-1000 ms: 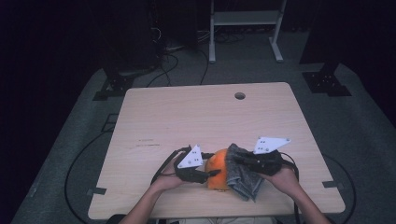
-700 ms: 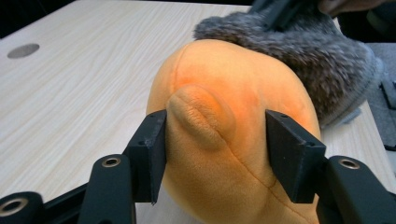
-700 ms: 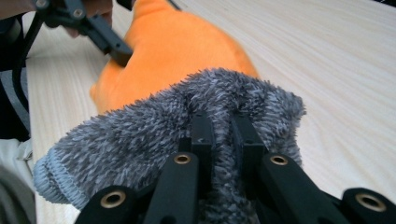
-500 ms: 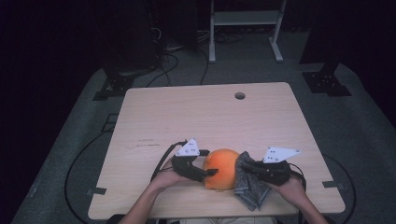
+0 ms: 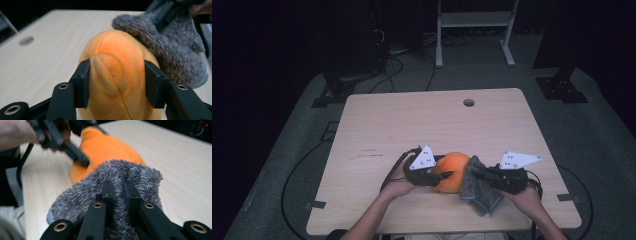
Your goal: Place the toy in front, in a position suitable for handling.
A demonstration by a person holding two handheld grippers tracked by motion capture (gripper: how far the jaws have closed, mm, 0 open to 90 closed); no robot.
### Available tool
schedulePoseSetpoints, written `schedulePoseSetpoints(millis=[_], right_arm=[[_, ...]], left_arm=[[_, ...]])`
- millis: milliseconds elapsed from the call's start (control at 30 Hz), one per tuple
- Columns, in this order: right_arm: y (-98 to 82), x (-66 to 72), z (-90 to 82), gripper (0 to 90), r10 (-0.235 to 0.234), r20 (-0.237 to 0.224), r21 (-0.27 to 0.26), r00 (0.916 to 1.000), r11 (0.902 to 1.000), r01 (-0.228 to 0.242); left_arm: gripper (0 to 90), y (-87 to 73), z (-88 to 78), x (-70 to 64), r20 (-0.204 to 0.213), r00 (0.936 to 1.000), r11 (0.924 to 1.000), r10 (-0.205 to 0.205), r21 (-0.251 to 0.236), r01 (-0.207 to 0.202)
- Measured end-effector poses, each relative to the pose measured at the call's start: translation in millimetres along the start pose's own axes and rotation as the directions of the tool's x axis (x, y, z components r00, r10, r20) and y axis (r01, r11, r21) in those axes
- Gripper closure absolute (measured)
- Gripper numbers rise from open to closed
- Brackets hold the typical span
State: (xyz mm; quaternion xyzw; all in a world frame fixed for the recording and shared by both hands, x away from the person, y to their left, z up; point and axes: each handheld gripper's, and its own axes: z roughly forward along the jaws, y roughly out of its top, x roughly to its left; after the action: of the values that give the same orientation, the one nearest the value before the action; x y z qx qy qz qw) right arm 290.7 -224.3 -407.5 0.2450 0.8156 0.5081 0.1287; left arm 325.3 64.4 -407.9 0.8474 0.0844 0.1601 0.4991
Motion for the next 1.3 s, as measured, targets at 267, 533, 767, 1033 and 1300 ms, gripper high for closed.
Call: schedulePoseSetpoints(millis=[267,533,767,1033,1300], right_arm=[[10.3,-22.2,25.3,81.2,0.033,0.013,0.016,0.9994,0.9993,-0.033],[8.8,0.1,40.2,81.3,-0.012,-0.014,0.033,0.9998,0.9994,0.012],[-14.4,-4.3,28.8,81.5,0.045,-0.017,0.057,0.9988,0.9974,-0.044],[4.6,-1.8,12.5,81.4,0.007,-0.025,-0.028,0.9997,0.9996,-0.007],[5.3,0.9,35.9,81.6,0.001,-0.038,0.018,0.9993,0.9998,0.0]], left_arm=[[37.8,-11.9,4.3,16.9,0.023,0.9997,0.9997,-0.005,0.026,0.004],[34.6,-15.0,-1.3,23.3,0.017,0.9789,0.9791,-0.203,0.01,0.203],[43.3,-24.0,-6.8,8.5,0.02,0.9878,0.9879,-0.155,0.015,0.154],[45.0,-26.6,-16.7,-3.2,0.076,0.9919,0.9942,-0.102,0.041,0.099],[32.6,-25.3,-21.0,2.7,0.112,0.9717,0.9781,-0.208,0.016,0.207]])
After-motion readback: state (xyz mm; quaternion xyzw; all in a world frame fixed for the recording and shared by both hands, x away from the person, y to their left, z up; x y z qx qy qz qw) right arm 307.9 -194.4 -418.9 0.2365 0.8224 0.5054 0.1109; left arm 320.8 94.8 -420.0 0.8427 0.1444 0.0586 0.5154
